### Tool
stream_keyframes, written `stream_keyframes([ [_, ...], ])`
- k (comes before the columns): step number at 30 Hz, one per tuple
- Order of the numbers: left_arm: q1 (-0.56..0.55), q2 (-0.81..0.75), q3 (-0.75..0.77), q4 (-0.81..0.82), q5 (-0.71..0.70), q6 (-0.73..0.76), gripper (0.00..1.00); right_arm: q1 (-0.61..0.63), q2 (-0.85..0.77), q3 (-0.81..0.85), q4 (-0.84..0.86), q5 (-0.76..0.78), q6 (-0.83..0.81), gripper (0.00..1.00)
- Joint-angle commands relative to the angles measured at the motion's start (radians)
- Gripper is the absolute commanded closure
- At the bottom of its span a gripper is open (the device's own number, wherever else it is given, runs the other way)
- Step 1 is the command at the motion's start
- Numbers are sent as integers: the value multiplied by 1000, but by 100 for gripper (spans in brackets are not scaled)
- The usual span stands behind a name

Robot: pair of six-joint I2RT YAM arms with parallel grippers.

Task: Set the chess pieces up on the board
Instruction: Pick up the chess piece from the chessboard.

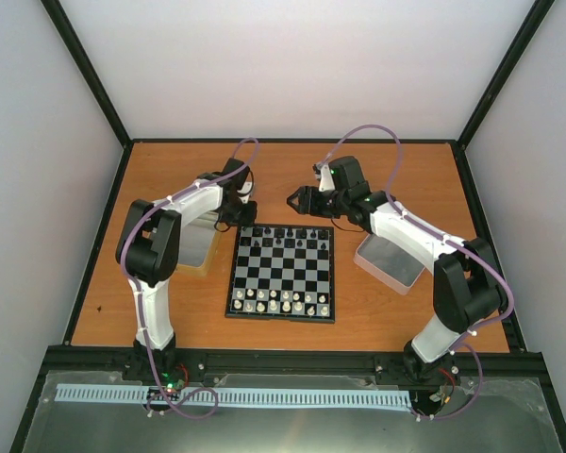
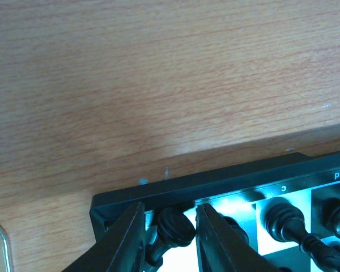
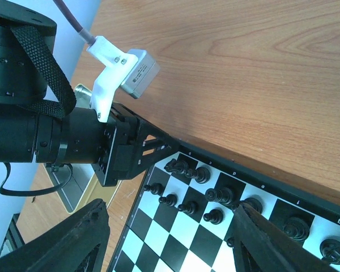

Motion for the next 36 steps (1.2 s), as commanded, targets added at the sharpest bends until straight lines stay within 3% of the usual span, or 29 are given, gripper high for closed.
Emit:
stream_keyframes([
  [1, 4, 17, 22, 7, -14, 13, 75, 12, 5, 29, 17, 2, -4, 40],
  [8, 4, 25, 10, 7, -20, 8, 70, 18, 0, 35, 6, 2, -14, 40],
  [15, 4, 18, -6, 14, -28, 4, 82, 34, -5, 41, -3, 11, -23, 40],
  [22, 22, -57, -30, 28, -15, -56, 83, 74, -20, 38, 9, 49, -29, 38],
  [32, 108, -275, -84, 75, 202, -347, 83, 201, -14, 32, 86, 133, 9, 37],
  [36, 118, -346, -131, 160, 327, -491, 82, 244, 0, 14, 197, 151, 44, 37],
])
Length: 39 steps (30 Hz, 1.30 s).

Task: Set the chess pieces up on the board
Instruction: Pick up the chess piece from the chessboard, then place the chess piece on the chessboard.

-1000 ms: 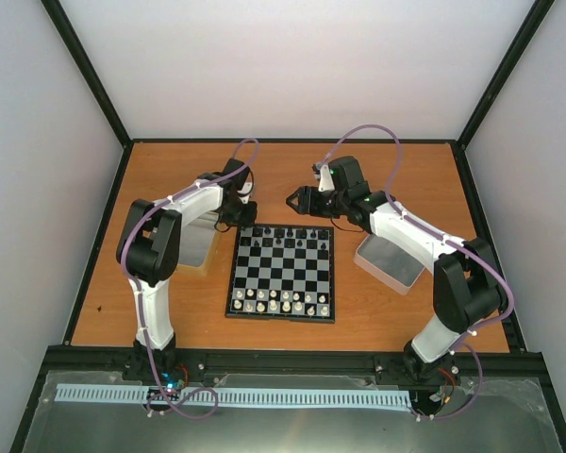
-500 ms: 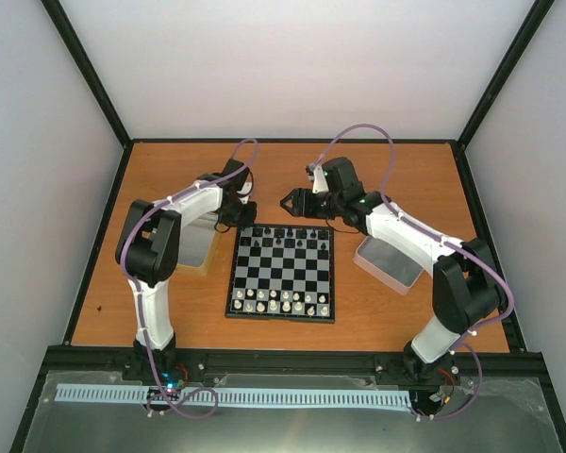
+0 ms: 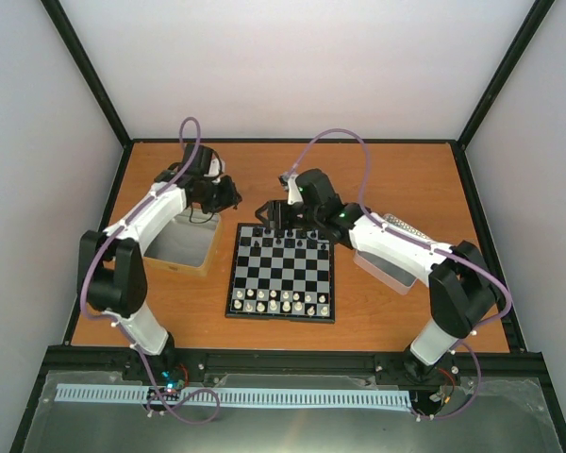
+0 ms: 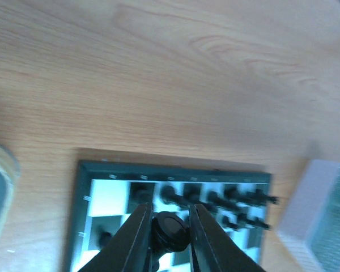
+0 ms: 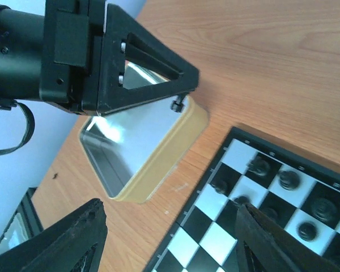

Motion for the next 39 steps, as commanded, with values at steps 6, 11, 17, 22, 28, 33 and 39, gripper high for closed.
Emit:
stream_keyframes([
  [6, 20, -107, -77, 198, 306, -392, 81, 37, 48, -21, 372, 67, 124, 38],
  [11, 41, -157, -203, 385, 445, -660, 81, 36, 66, -44, 415, 140, 197, 39],
  [17, 41, -173, -247, 517, 483, -864, 81, 37, 41, -96, 440, 151, 207, 40],
  [22, 41, -186, -279, 607, 493, -1015, 81, 37, 35, -127, 466, 119, 217, 43],
  [28, 41, -195, -303, 649, 505, -1092, 81, 37, 26, -135, 514, 132, 221, 50],
  [33, 41, -199, -324, 680, 519, -1128, 81, 36, 42, -121, 558, 119, 233, 57],
  [39, 41, -202, -334, 702, 522, -1153, 80, 36, 57, -119, 603, 109, 254, 68],
])
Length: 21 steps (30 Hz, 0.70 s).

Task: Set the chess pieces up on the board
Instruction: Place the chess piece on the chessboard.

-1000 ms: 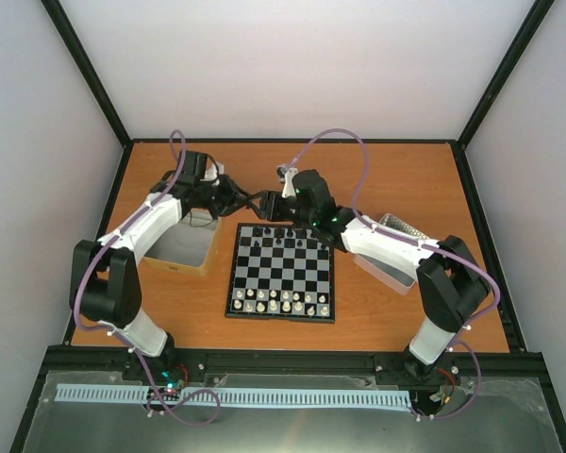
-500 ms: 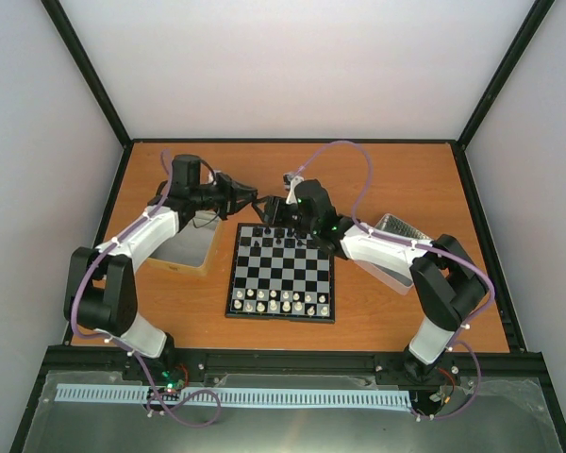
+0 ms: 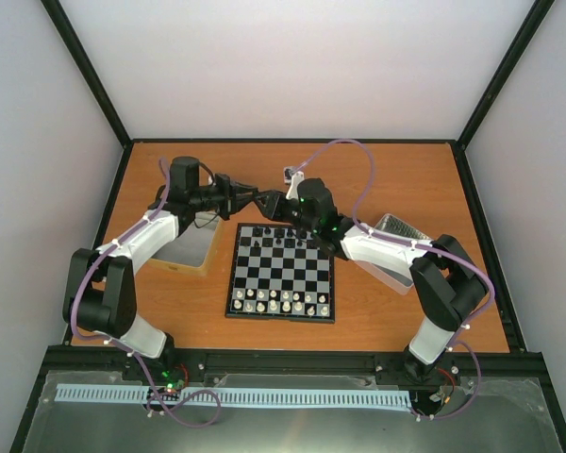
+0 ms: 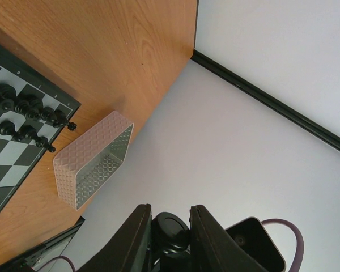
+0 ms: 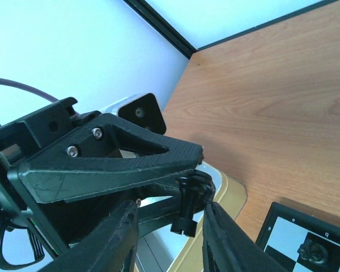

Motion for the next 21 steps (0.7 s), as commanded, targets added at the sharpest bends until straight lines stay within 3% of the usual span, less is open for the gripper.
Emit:
stream_keyframes([
  [1, 7, -27, -5, 52, 21, -46, 80, 3, -3, 16, 71, -2, 12, 70],
  [5, 6, -27, -12, 66, 29, -57, 80, 2, 7, 31, 58, -4, 17, 76],
  [10, 6, -34, -23, 78, 26, -69, 80, 2, 12, 38, 45, 3, 24, 76],
  [16, 6, -38, -28, 94, 27, -83, 80, 2, 25, 57, 2, 1, 21, 68],
  [21, 6, -41, -28, 102, 28, -88, 80, 2, 28, 57, -13, 14, 23, 69],
])
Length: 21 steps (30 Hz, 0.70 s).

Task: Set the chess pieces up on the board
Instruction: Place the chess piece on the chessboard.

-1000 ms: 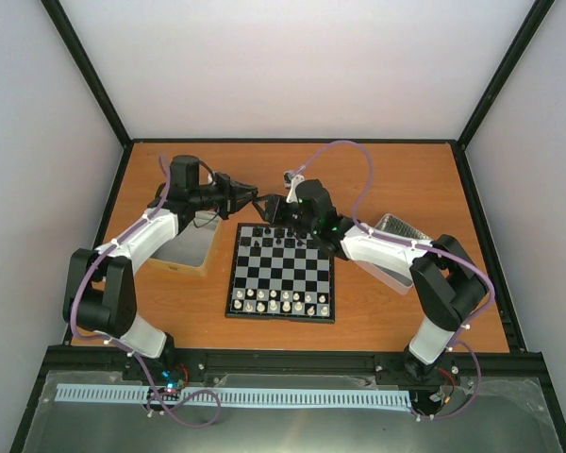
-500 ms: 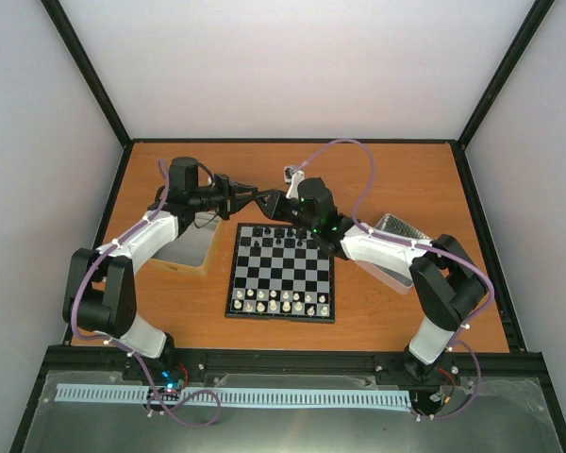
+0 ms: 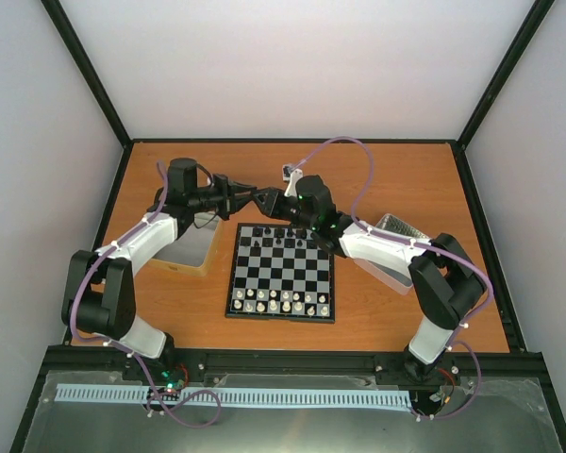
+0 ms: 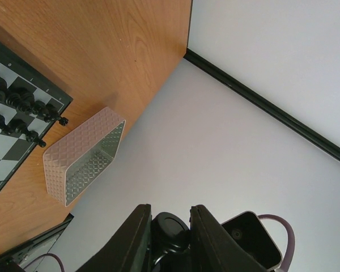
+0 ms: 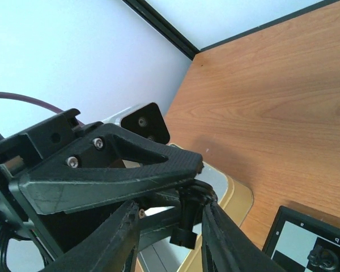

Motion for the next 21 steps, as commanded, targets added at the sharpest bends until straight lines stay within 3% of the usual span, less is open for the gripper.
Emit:
stream_keyframes([
  [1, 2, -27, 3, 40, 18, -22, 80, 3, 17, 27, -13, 21, -2, 70],
  [6, 2, -28, 2, 54, 17, -32, 80, 3, 21, 32, -48, 23, -4, 67],
  [17, 2, -35, -12, 54, 22, -28, 79, 3, 14, 46, -39, 19, 0, 95],
  [21, 2, -40, 2, -27, -4, 69, 64, 3, 11, 86, -135, 8, -5, 96],
])
